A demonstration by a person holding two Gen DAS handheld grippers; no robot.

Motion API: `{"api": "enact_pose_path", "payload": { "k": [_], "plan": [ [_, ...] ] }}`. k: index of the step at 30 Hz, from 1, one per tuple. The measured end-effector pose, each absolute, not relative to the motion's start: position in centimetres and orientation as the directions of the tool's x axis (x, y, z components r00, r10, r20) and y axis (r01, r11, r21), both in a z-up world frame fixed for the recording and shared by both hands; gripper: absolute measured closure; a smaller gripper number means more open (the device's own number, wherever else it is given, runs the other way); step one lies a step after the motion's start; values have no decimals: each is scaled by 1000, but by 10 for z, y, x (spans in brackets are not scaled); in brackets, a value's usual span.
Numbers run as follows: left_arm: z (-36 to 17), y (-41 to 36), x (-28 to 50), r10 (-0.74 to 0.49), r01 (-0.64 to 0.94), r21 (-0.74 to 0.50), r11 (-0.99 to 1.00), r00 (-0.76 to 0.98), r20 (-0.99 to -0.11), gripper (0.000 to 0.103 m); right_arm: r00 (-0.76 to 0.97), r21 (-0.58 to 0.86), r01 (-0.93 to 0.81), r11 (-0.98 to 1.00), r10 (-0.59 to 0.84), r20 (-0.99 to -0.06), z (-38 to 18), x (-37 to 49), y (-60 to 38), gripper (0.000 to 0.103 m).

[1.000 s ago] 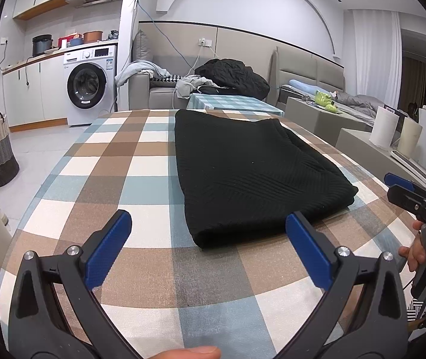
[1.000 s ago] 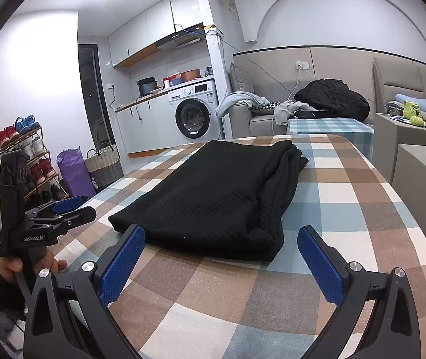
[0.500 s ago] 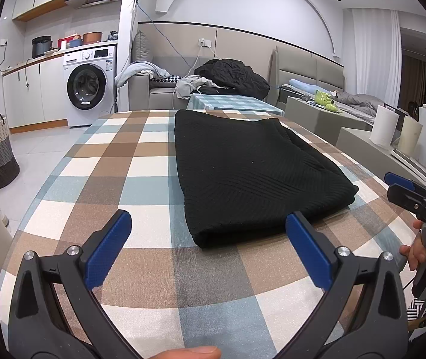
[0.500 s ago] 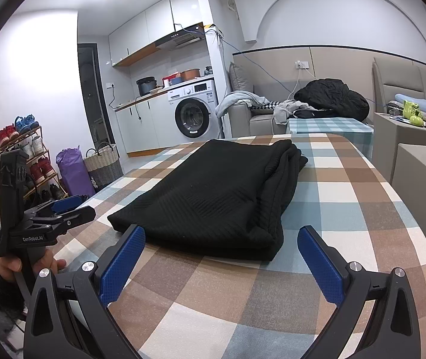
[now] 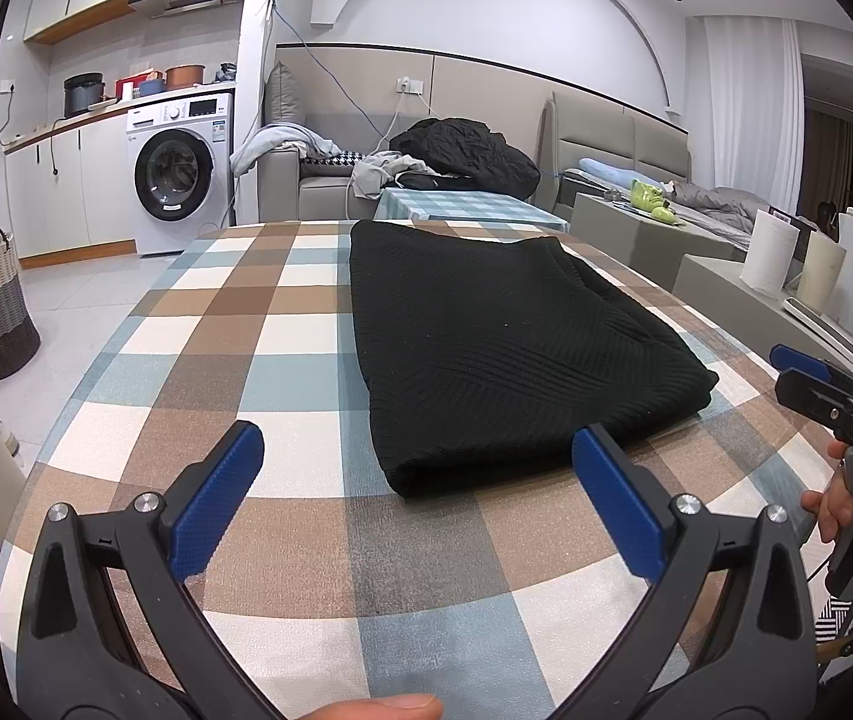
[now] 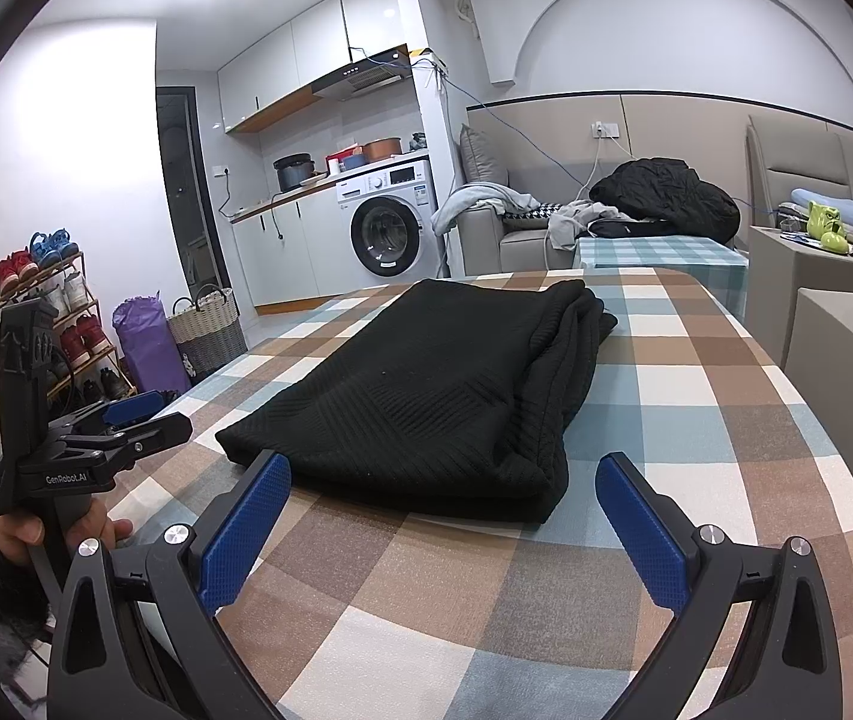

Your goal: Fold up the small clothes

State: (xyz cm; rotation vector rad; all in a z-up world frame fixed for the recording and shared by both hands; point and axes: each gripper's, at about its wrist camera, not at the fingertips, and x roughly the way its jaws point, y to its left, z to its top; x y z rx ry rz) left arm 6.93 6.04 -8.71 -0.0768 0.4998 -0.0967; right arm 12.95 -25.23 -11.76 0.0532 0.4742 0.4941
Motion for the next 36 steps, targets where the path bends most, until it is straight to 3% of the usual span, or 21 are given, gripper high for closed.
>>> {"api": "enact_pose_path", "payload": {
  "k": [36],
  "plan": [
    [-87,60,69,-110,75,-93,993,874,-473,1,772,162,-447,880,471,-427,-120,131,-253,0]
  ]
}}
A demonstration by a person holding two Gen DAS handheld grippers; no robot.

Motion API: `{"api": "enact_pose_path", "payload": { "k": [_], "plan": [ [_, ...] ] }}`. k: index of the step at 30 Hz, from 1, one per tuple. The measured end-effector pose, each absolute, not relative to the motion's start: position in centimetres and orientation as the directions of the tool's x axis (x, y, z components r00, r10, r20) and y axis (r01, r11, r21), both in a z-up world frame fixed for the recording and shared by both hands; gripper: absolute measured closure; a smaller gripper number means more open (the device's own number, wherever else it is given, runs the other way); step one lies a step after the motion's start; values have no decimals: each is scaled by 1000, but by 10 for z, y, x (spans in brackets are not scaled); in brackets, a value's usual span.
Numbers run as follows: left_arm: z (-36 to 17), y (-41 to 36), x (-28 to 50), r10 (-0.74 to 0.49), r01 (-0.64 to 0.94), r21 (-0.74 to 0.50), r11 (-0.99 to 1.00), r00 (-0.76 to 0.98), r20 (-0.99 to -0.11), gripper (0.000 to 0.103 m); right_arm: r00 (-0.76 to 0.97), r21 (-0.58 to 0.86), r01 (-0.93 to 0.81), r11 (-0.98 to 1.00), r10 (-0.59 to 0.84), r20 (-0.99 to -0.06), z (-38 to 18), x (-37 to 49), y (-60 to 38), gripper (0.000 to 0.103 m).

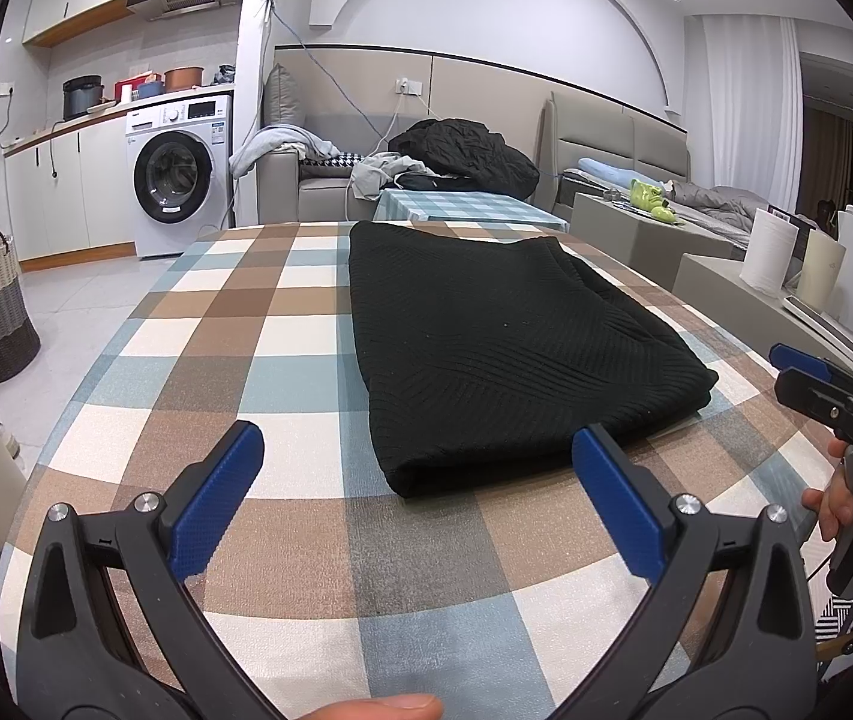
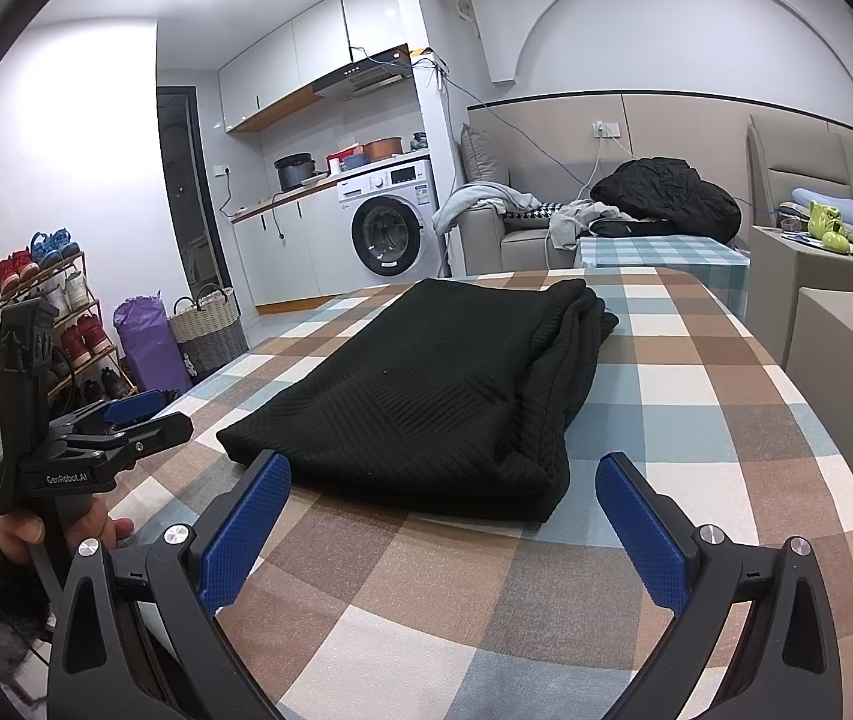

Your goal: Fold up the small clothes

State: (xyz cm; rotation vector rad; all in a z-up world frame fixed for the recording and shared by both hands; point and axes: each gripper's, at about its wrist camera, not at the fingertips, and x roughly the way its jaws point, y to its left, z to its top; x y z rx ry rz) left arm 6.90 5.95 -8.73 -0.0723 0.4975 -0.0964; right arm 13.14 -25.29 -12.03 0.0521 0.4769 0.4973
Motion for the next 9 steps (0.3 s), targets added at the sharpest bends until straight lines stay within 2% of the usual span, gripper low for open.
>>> {"api": "enact_pose_path", "payload": {
  "k": [9],
  "plan": [
    [-88,62,70,-113,80,-90,993,875,-471,1,769,162,-449,879,472,-430,-120,132,-253,0]
  ]
}}
